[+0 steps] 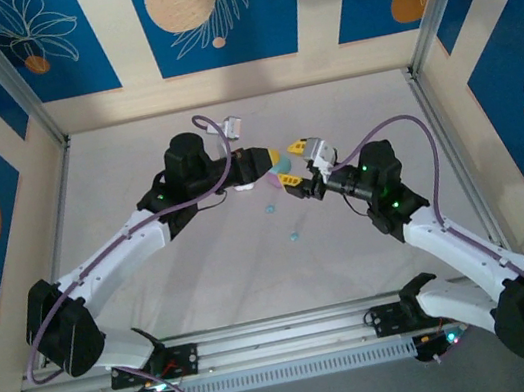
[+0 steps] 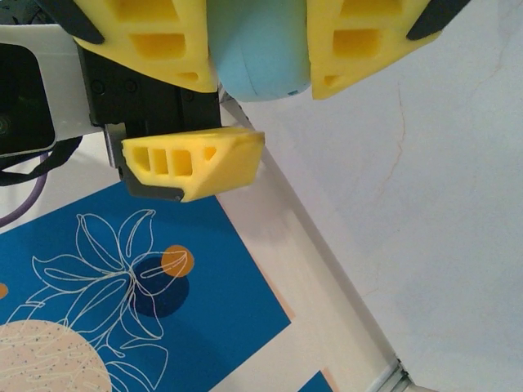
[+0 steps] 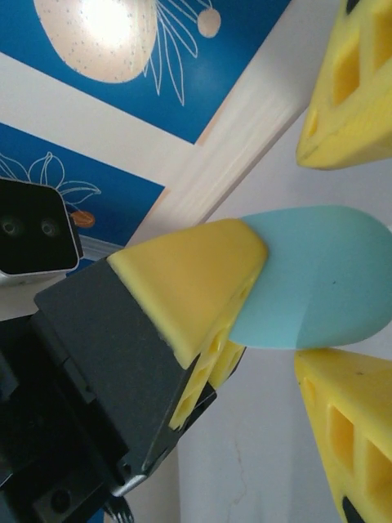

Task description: Insert the wireless bluetooth earbuds into the charging case

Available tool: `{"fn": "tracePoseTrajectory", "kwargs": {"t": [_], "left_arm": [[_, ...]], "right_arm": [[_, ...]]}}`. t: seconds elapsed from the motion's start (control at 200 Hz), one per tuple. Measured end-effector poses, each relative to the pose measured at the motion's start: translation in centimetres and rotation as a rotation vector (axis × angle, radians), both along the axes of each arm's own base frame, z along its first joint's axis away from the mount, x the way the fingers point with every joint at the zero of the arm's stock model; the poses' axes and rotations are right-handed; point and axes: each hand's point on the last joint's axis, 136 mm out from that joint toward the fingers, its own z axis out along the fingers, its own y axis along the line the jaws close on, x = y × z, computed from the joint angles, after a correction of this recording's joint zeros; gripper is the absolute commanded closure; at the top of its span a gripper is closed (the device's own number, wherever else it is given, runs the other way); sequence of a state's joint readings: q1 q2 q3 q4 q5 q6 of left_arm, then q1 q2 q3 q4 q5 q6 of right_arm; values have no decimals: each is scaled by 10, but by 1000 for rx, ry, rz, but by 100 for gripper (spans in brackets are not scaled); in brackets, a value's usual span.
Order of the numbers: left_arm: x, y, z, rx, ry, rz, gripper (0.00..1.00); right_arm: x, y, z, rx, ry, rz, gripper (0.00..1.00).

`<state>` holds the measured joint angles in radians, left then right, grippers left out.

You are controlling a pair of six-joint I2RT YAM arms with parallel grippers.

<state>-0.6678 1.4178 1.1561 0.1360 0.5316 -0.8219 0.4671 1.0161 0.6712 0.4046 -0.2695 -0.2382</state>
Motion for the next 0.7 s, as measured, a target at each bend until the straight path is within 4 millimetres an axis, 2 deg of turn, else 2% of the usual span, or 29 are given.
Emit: {"fn": "tracePoseTrajectory", "kwargs": {"t": [0.3, 0.475, 0.7], "left_arm": [[0, 0, -1, -6, 13, 2, 88], [1, 0, 0, -10, 9, 3, 87], [1, 1, 1, -11, 7, 4, 87]], "right_arm": [[3, 3, -4, -5, 17, 7, 45], [2, 5, -5, -7, 20, 17, 53], [2, 5, -4, -9, 23, 20, 49]]}}
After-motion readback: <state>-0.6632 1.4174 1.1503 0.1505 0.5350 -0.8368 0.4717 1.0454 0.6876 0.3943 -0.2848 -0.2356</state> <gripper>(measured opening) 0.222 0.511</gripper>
